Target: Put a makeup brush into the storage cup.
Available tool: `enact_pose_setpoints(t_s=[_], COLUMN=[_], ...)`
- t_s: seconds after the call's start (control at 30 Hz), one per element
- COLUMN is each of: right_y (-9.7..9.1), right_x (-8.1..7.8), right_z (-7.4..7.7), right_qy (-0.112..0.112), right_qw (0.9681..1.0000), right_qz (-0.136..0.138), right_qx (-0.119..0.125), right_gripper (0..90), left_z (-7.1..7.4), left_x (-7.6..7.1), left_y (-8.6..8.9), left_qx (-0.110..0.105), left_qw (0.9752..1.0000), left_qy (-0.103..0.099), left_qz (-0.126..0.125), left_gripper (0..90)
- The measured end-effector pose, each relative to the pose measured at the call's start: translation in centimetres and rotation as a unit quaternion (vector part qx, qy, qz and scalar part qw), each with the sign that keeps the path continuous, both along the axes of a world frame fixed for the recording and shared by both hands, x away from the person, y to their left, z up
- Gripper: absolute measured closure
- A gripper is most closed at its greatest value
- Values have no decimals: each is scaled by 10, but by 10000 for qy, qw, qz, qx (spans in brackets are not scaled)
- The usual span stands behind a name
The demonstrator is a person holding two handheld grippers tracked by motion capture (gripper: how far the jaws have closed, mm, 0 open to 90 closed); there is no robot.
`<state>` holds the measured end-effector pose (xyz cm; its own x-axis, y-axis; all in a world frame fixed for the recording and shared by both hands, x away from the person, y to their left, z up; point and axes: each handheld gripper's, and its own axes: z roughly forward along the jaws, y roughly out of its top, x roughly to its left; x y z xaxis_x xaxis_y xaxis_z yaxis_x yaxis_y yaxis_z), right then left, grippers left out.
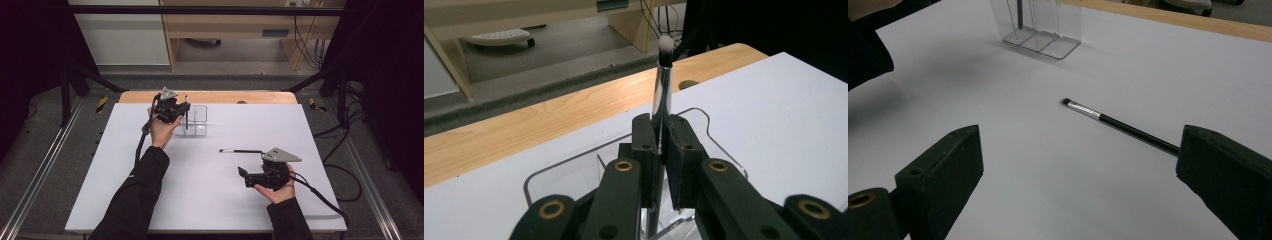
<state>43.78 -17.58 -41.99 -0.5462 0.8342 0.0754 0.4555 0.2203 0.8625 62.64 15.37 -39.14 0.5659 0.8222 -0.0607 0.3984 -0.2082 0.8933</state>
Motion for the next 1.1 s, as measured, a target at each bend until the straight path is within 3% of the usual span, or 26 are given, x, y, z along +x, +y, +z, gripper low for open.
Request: enact_pose_setpoints(t_s=[0.33, 0.47, 0.67, 0.93, 1.1], right_y=[0, 0, -2, -2, -3], right_x=[-1, -1, -1, -1, -2], right_z=[0, 0, 2, 3, 5], right_qy=[13, 3, -41, -19, -45], right_qw=[10000, 10000, 10000, 10000, 10000], right_qz=[-3, -7, -16, -2, -26], right_qx=[12, -15, -1, 45, 55], right_gripper=[53, 52, 51, 52, 53], left_z=[0, 2, 11, 18, 21], left_x=[-5, -10, -22, -42, -55], left_y=[3, 5, 13, 25, 29], left_qx=[109, 47, -66, -131, -50], left_qw=[9999, 9999, 9998, 9996, 9992], left_qy=[50, -6, -160, -120, -88], left_qz=[-56, -95, -126, -209, -377], left_gripper=[810, 747, 579, 386, 348])
